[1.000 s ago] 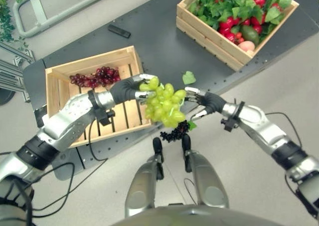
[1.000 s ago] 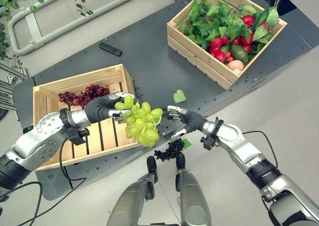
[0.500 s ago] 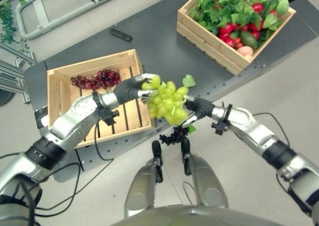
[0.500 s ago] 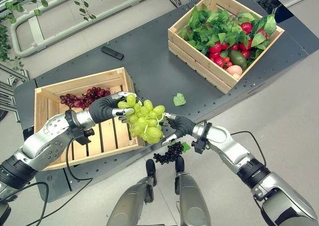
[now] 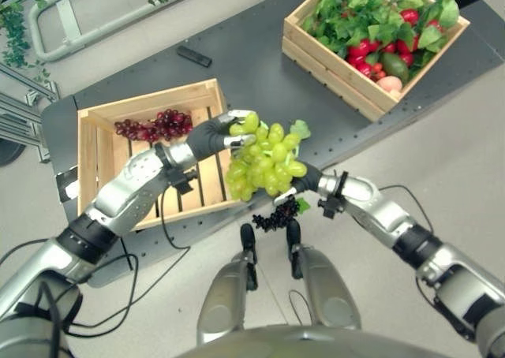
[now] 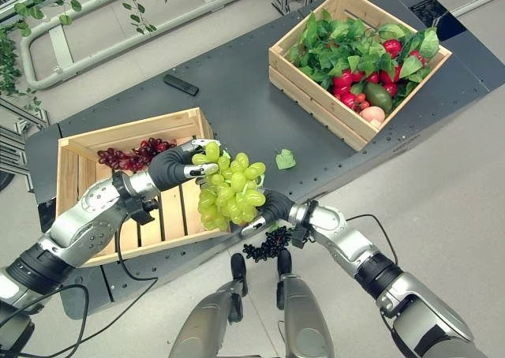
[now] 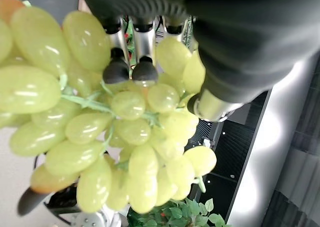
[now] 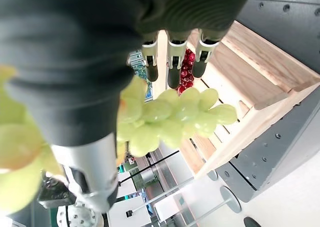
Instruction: Pick up the fruits from the basket on one side to the basket on the other side
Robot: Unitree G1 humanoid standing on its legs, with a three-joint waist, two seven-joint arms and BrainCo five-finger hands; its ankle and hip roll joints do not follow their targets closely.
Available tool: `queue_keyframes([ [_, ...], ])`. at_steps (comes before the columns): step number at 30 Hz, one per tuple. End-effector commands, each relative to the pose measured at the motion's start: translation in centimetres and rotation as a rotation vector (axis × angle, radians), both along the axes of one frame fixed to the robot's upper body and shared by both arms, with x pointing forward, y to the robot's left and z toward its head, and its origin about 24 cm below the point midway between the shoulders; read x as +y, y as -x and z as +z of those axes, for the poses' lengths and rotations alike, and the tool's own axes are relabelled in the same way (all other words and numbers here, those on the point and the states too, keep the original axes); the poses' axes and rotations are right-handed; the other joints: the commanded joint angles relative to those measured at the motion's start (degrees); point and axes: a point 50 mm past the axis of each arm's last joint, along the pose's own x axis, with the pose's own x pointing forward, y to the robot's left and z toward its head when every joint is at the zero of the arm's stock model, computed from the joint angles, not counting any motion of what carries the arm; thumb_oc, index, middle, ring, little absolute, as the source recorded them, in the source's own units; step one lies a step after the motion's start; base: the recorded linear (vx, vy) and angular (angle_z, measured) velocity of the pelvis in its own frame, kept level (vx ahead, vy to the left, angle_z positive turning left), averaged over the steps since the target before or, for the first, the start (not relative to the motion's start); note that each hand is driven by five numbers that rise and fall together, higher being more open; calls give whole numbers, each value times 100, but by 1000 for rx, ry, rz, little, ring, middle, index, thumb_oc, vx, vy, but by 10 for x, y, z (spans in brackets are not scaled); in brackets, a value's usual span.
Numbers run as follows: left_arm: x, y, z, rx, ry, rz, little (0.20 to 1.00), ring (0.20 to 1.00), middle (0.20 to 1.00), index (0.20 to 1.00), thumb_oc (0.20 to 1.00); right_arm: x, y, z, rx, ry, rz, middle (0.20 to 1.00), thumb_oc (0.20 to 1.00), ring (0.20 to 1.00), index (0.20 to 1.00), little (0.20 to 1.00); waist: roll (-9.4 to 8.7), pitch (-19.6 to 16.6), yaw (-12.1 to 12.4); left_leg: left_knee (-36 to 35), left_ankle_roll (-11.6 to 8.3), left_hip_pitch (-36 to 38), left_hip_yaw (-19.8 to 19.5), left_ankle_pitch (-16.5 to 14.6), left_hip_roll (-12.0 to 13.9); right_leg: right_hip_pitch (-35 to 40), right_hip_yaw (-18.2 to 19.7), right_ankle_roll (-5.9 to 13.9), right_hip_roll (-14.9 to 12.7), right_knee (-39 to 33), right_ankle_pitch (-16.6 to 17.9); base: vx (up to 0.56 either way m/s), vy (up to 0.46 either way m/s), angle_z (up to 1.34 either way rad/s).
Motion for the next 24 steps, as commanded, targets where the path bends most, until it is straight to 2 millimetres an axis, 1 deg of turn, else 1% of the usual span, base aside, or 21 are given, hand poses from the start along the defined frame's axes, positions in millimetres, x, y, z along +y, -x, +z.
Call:
queue_keyframes([
  [1,-18,0,31,-159,103,-71,200,200,200,200,200,25,1,13,-11,-122,55,1000,1000,1000,1000,1000,-143,-164,-20,273,-83,455,-78,-638,28,391,0,404,-203,-24,-36,0,0,0],
  [5,-19,0,27,-154,142,-51,200,200,200,200,200,29,2,10,10,-160,44,1000,1000,1000,1000,1000,-128,-190,-10,223,-79,488,-87,-618,20,408,2,400,-200,-35,-35,0,0,0],
  [8,-19,0,25,-147,163,-44,200,200,200,200,200,31,3,5,57,-202,24,1000,1000,1000,1000,1000,-113,-203,6,184,-78,511,-94,-606,16,413,1,401,-201,-50,-28,0,0,0],
  [9,-18,1,22,-141,188,-25,200,200,200,200,200,33,3,1,110,-260,9,1000,1000,1000,1000,1000,-97,-205,14,162,-77,525,-98,-597,11,423,5,400,-201,-59,-23,0,0,0],
  [11,-16,1,20,-134,209,-9,200,200,200,200,200,34,5,-2,148,-310,-6,1000,1000,1000,1000,1000,-80,-211,22,150,-77,534,-85,-598,8,427,0,401,-210,-62,-20,0,0,0],
  [12,-15,2,15,-117,237,8,200,200,200,200,200,37,6,-4,178,-351,-12,1000,1000,1000,1000,1000,-65,-209,27,139,-75,544,-81,-594,6,434,-1,401,-213,-72,-17,0,0,0],
  [14,-15,2,15,-117,237,8,200,200,200,200,200,37,6,-4,178,-351,-12,1000,1000,1000,1000,1000,-64,-210,26,139,-75,544,-81,-595,6,434,-1,401,-213,-72,-17,0,0,0],
  [16,-13,3,9,-98,257,29,200,200,200,200,200,36,7,-7,213,-414,-52,1000,1000,1000,1000,1000,-50,-224,20,116,-70,556,-69,-595,7,438,-1,402,-217,-93,-2,0,0,0],
  [20,-9,4,6,-95,259,47,200,200,200,200,200,34,8,-10,223,-429,-80,1000,1000,1000,1000,1000,-38,-244,10,106,-65,573,-63,-600,3,447,15,408,-223,-118,13,0,0,0],
  [24,-10,4,6,-96,272,53,200,200,200,200,200,35,8,-10,227,-448,-87,1000,1000,1000,1000,1000,-35,-254,5,114,-63,570,-65,-607,4,438,25,406,-223,-121,12,0,0,0],
])
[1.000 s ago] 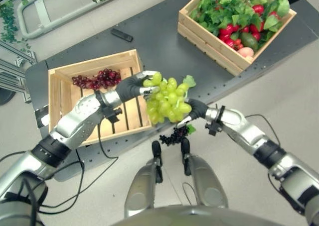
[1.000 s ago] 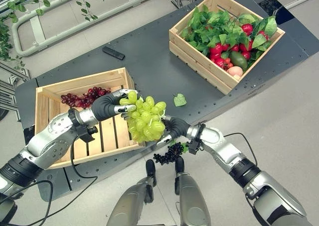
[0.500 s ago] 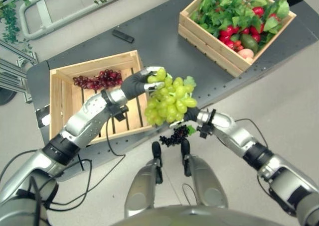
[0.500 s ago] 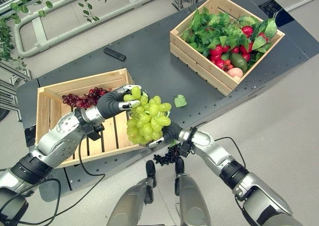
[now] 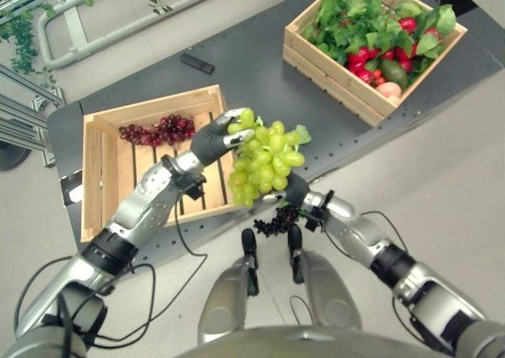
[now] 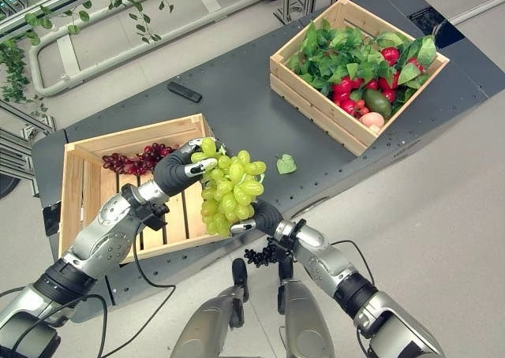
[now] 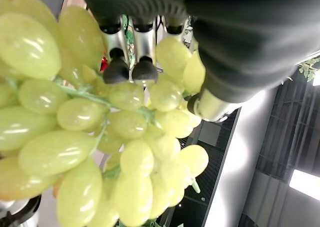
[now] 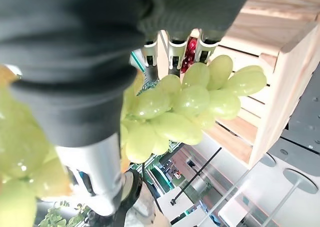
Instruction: Pick up the fruits from the basket on one side to the basket on the other side
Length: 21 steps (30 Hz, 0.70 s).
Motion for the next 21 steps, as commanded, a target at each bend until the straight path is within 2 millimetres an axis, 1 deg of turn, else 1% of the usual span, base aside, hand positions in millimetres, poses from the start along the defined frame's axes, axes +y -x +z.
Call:
queue_keyframes([
  [1,-7,3,25,-144,83,-21,200,200,200,200,200,18,-3,23,-59,-164,8,1000,1000,1000,1000,1000,-86,-127,-1,231,-36,468,-49,-633,-9,382,55,470,-229,-104,56,0,0,0],
  [6,-8,4,23,-139,93,-20,200,200,200,200,200,19,-4,26,-62,-193,-6,1000,1000,1000,1000,1000,-70,-136,-1,253,-30,472,-48,-653,-15,391,60,466,-229,-94,46,0,0,0],
  [9,-9,5,19,-117,111,-20,200,200,200,200,200,21,-6,30,-39,-265,-28,1000,1000,1000,1000,1000,-52,-145,6,247,-29,491,-32,-659,-15,401,72,467,-233,-104,47,0,0,0],
  [11,-9,5,18,-114,114,-21,200,200,200,200,200,21,-6,30,-35,-276,-34,1000,1000,1000,1000,1000,-46,-149,9,240,-30,496,-29,-658,-14,407,72,469,-233,-112,49,0,0,0],
  [12,-9,6,16,-103,115,-26,200,200,200,200,200,22,-7,31,-20,-313,-46,1000,1000,1000,1000,1000,-37,-154,11,239,-26,502,-23,-660,-19,416,79,471,-234,-114,57,0,0,0],
  [21,-12,6,12,-83,109,-44,200,200,200,200,200,24,-8,34,-15,-347,-57,1000,1000,1000,1000,1000,-9,-162,3,240,-34,516,-22,-669,-32,433,76,467,-234,-122,49,0,0,0],
])
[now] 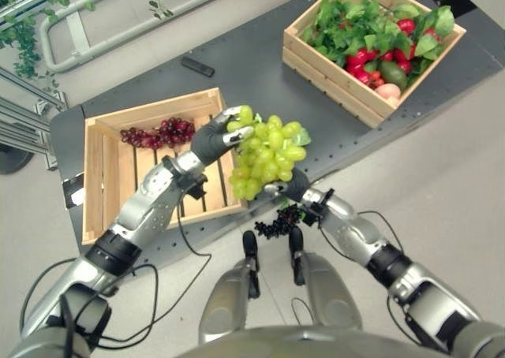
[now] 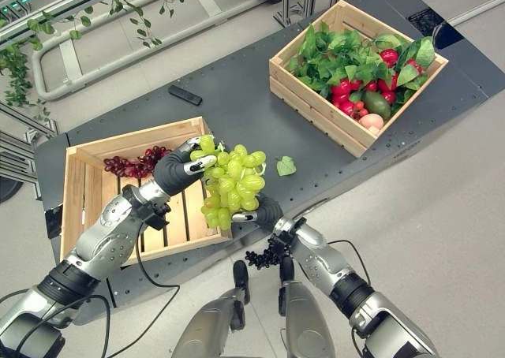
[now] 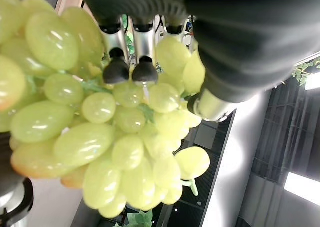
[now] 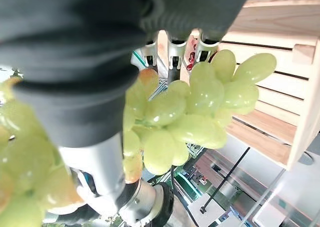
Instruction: Pick up the fruits from the basket on one side to the basket on the other side
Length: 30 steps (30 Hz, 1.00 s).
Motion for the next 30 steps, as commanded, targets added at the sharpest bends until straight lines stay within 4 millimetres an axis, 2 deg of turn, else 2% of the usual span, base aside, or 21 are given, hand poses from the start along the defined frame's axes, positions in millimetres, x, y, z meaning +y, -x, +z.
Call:
queue_keyframes([
  [1,-10,5,14,-89,70,-56,200,200,200,200,200,20,-6,29,-60,-230,-20,1000,1000,1000,1000,1000,-136,-82,-4,318,-26,450,-22,-678,-38,395,77,512,-238,-119,85,0,0,0],
  [7,-18,5,11,-76,84,-79,200,200,200,200,200,37,-5,25,49,-311,80,1000,1000,1000,1000,1000,-136,-93,41,379,-31,433,-30,-709,-48,406,64,506,-241,-84,68,4,-7,1],
  [14,-21,6,7,-63,70,-112,200,200,200,200,200,49,0,30,93,-377,175,1000,1000,1000,1000,1000,-131,-105,77,360,-26,462,-16,-707,-59,414,73,505,-239,-68,79,8,-6,3],
  [22,-21,6,4,-56,94,-97,200,200,200,200,200,55,-1,34,113,-468,146,1000,1000,1000,1000,1000,-122,-133,84,331,-23,482,-24,-703,-48,430,58,493,-229,-68,62,0,0,0],
  [30,-26,6,3,-51,118,-108,200,200,200,200,200,59,-2,37,111,-476,160,1000,1000,1000,1000,1000,-110,-141,86,321,-21,483,-43,-696,-43,423,43,485,-229,-49,47,0,0,0],
])
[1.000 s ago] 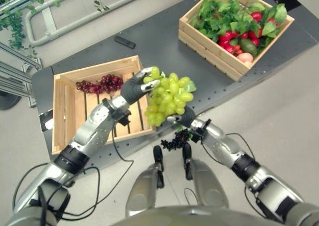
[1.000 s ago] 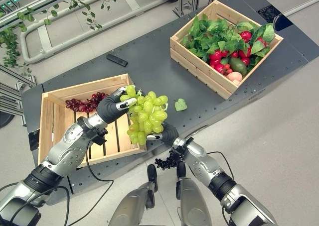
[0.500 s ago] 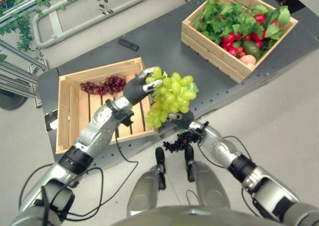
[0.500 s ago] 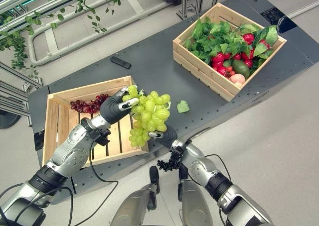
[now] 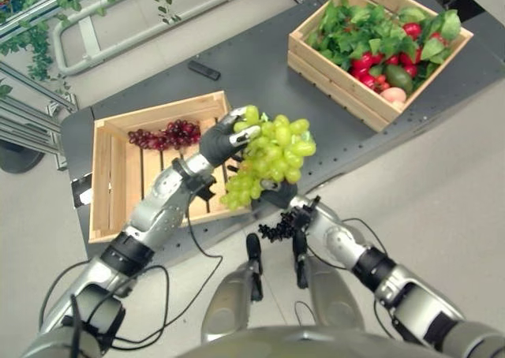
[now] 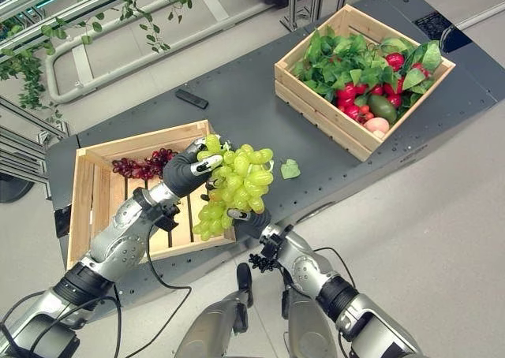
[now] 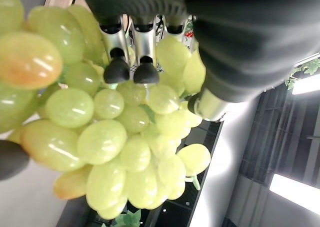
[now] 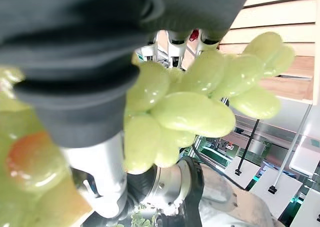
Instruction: Pick up the fruits from the basket on one side to the basket on the other side
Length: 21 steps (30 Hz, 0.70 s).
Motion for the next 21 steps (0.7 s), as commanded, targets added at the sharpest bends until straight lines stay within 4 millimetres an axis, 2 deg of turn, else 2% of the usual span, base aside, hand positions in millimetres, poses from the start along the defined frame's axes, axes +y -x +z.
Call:
queue_keyframes([
  [1,-13,7,6,-63,45,-78,200,200,200,200,200,32,-10,47,-103,-226,43,1000,1000,1000,1000,1000,-155,-110,44,315,-1,473,44,-703,-49,376,133,500,-225,-52,69,0,0,0],
  [4,-13,7,4,-56,44,-77,200,200,200,200,200,30,-12,49,-100,-245,25,1000,1000,1000,1000,1000,-153,-111,44,315,7,483,45,-710,-52,385,135,500,-222,-57,77,0,0,0],
  [6,-14,7,4,-53,51,-80,200,200,200,200,200,30,-12,49,-97,-252,24,815,815,815,815,815,-150,-106,43,316,12,488,49,-715,-53,364,140,495,-218,-36,78,0,0,0],
  [7,-14,6,3,-49,55,-80,200,200,200,200,200,30,-13,49,-96,-256,22,793,793,793,793,793,-147,-107,40,318,15,488,50,-718,-55,358,147,494,-218,-31,74,0,0,0],
  [8,-15,7,1,-44,58,-82,200,200,200,200,200,30,-13,49,-92,-260,21,363,363,363,363,363,-147,-110,39,319,16,487,53,-719,-54,351,155,492,-213,-28,71,0,0,0],
  [9,-16,7,0,-39,60,-86,200,200,200,200,200,30,-13,49,-90,-264,22,200,200,200,200,200,-149,-107,37,330,15,481,53,-720,-50,346,154,492,-218,-27,73,0,0,0],
  [21,-16,7,-3,-32,50,-80,200,200,200,200,200,27,-13,47,-73,-283,-2,200,200,200,200,200,-160,-104,20,319,10,462,51,-713,-45,339,161,494,-204,-30,68,0,0,0],
])
